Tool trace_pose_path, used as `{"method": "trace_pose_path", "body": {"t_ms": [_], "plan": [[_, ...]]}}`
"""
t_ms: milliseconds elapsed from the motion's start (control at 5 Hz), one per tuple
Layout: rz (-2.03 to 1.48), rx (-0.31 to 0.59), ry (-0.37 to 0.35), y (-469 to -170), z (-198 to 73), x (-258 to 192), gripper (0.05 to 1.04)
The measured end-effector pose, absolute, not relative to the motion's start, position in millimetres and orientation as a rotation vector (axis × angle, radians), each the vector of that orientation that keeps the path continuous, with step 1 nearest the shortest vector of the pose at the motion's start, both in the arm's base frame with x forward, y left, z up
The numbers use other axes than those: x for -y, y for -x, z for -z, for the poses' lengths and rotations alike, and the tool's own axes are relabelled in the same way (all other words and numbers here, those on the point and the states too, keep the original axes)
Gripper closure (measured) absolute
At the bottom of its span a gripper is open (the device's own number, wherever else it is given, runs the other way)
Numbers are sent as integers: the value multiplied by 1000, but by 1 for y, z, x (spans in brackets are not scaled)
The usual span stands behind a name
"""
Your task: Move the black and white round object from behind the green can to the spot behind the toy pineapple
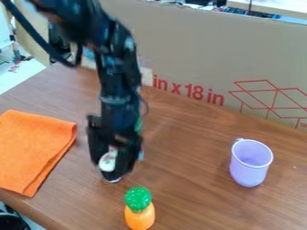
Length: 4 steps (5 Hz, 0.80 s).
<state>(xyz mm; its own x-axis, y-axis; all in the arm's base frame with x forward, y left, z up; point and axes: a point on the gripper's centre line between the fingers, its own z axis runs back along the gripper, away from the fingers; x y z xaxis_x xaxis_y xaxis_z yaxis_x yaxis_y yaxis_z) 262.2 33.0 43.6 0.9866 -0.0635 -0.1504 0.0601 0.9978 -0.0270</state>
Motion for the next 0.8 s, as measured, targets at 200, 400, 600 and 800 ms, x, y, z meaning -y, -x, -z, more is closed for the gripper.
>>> {"method": "trace_pose_path", "body": {"t_ms": [200, 400, 600, 800], "plan": [[23, -16, 32, -279, -92, -37, 74], [-13, -18, 25, -280, -107, -46, 79], [-61, 32, -88, -260, -145, -67, 81], [-85, 57, -124, -234, -162, -80, 81]]}}
